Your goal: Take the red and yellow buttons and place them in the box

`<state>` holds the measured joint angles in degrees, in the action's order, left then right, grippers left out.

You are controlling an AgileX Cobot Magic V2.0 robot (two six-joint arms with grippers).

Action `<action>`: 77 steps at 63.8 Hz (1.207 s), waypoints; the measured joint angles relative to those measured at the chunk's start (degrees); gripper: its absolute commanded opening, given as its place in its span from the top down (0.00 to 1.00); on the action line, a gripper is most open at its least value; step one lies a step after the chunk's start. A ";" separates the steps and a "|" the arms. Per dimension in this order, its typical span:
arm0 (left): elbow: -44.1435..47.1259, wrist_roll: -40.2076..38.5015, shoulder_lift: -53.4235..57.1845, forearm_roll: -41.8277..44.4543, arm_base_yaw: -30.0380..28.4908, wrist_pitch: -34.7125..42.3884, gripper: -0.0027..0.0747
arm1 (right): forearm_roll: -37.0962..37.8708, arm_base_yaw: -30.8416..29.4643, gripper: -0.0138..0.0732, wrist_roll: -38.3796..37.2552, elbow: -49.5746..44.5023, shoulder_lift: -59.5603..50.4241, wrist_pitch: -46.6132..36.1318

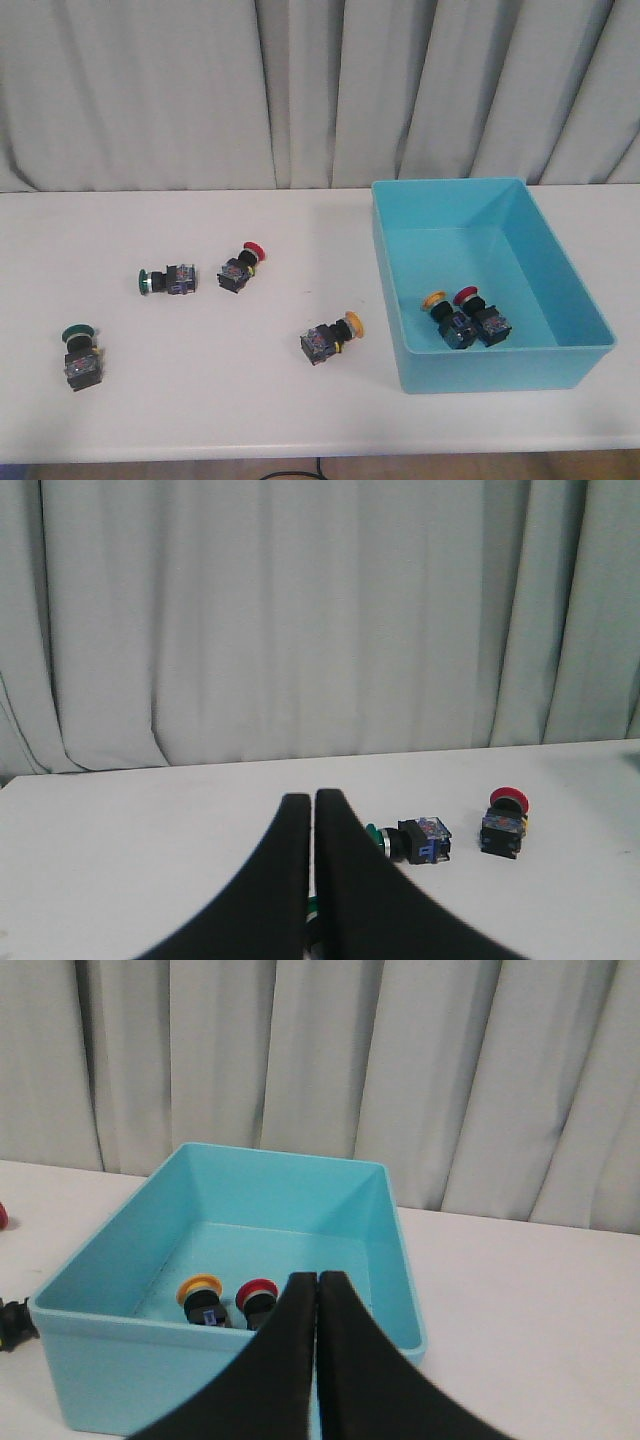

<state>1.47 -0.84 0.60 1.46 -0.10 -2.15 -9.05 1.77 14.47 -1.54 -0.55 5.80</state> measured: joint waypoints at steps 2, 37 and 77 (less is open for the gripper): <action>0.00 0.00 0.00 0.00 0.00 0.00 0.97 | -0.07 -0.04 0.85 0.00 -0.07 -0.07 -0.37; 0.00 0.00 0.00 0.00 0.00 0.00 0.97 | 1.24 -0.06 0.85 -1.01 -0.07 -0.22 -1.17; 0.00 0.00 0.00 0.00 0.00 0.00 0.97 | 14.03 -0.06 0.85 -15.67 -0.07 -0.22 -1.98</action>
<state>1.47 -0.84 0.60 1.46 -0.10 -2.15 4.98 1.71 -1.21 -1.61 -0.78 3.82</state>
